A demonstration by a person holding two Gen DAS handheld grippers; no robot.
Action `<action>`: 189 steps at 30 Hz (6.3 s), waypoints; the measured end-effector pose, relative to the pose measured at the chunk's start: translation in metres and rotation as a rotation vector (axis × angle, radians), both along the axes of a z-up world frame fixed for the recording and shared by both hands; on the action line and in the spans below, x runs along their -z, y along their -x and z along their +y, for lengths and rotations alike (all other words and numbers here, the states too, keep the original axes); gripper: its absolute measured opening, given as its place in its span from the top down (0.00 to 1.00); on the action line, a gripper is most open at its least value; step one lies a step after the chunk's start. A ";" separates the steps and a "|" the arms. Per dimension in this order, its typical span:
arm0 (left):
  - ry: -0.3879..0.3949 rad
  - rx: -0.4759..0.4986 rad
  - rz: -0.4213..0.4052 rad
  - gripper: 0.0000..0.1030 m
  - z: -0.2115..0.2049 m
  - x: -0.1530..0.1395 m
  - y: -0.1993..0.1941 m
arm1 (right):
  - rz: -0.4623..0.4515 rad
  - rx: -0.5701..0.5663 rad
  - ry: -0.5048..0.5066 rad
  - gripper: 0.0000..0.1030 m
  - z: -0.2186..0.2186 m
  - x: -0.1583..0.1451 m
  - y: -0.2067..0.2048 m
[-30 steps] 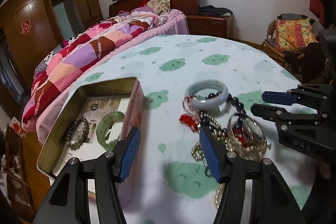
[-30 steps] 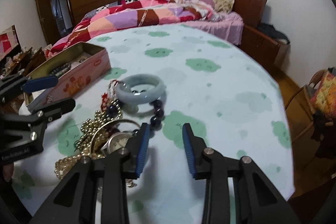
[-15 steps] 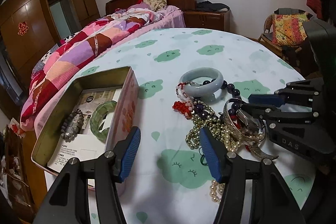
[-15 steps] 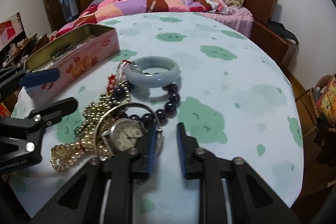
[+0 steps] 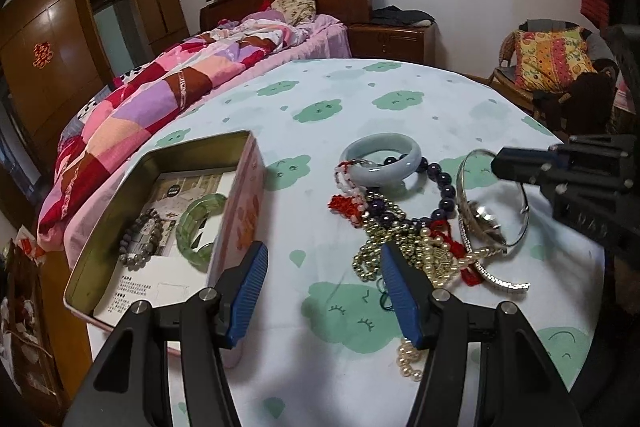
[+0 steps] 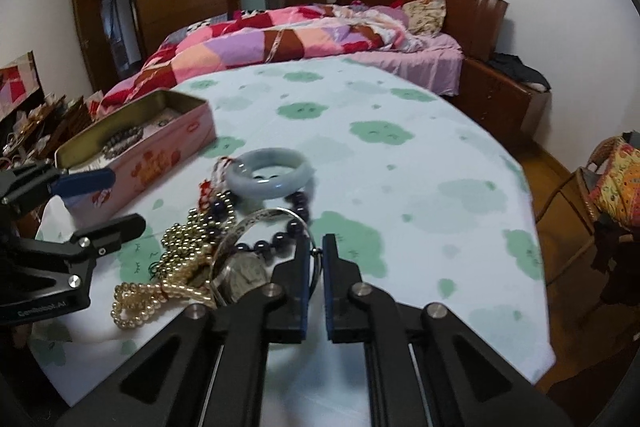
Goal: Organize jewelry
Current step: 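Grasp the gold chain with left tool while right tool grasps a silver bangle, then lift and carry the gold chain in left tool while right tool carries the silver bangle to the tin, then open right tool over the tin while left tool releases the gold chain inside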
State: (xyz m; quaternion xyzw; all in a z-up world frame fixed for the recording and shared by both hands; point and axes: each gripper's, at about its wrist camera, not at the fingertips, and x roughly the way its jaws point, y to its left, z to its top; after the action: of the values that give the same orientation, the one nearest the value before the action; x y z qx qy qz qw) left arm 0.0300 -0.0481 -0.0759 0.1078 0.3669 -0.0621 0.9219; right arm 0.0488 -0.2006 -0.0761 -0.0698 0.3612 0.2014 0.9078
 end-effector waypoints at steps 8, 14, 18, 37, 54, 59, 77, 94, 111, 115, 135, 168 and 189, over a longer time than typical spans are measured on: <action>-0.006 0.060 0.074 0.64 -0.016 0.013 -0.020 | 0.024 0.035 -0.032 0.92 -0.012 0.006 -0.009; 0.016 0.101 0.107 0.64 -0.021 0.019 -0.021 | 0.024 0.021 -0.026 0.92 -0.005 0.009 -0.007; 0.039 0.115 0.125 0.96 -0.020 0.019 -0.021 | 0.019 0.021 -0.026 0.92 -0.005 0.008 -0.008; 0.113 0.041 -0.122 0.96 0.023 -0.071 0.016 | -0.079 0.024 -0.038 0.92 0.000 -0.026 0.004; 0.108 -0.040 -0.305 0.96 0.068 -0.142 0.030 | -0.132 -0.016 -0.061 0.92 0.020 -0.051 0.007; 0.099 -0.071 -0.344 0.96 0.084 -0.157 0.030 | -0.151 -0.038 -0.069 0.92 0.031 -0.061 0.004; 0.074 -0.180 -0.291 0.96 0.132 -0.136 0.002 | -0.192 -0.173 -0.026 0.92 0.107 -0.080 -0.013; 0.099 -0.242 -0.205 0.96 0.157 -0.097 -0.021 | -0.190 -0.248 0.034 0.92 0.170 -0.071 -0.029; 0.111 -0.284 -0.118 0.96 0.174 -0.056 -0.037 | -0.156 -0.285 0.081 0.91 0.206 -0.044 -0.036; 0.110 -0.293 -0.102 0.96 0.176 -0.049 -0.040 | -0.143 -0.288 0.090 0.91 0.211 -0.038 -0.038; 0.099 -0.310 -0.025 0.96 0.180 -0.018 -0.050 | -0.098 -0.310 0.134 0.91 0.228 -0.016 -0.041; 0.086 -0.307 -0.004 0.90 0.176 -0.012 -0.052 | -0.060 -0.318 0.131 0.83 0.228 -0.005 -0.044; 0.064 -0.353 -0.052 0.43 0.179 -0.023 -0.047 | -0.059 -0.298 0.119 0.55 0.218 -0.007 -0.042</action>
State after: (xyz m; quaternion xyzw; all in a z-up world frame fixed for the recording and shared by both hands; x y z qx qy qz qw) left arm 0.0766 0.1312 -0.0525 0.0138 0.3540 0.0919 0.9306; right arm 0.0911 0.0176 -0.0692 -0.1820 0.3314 0.3099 0.8723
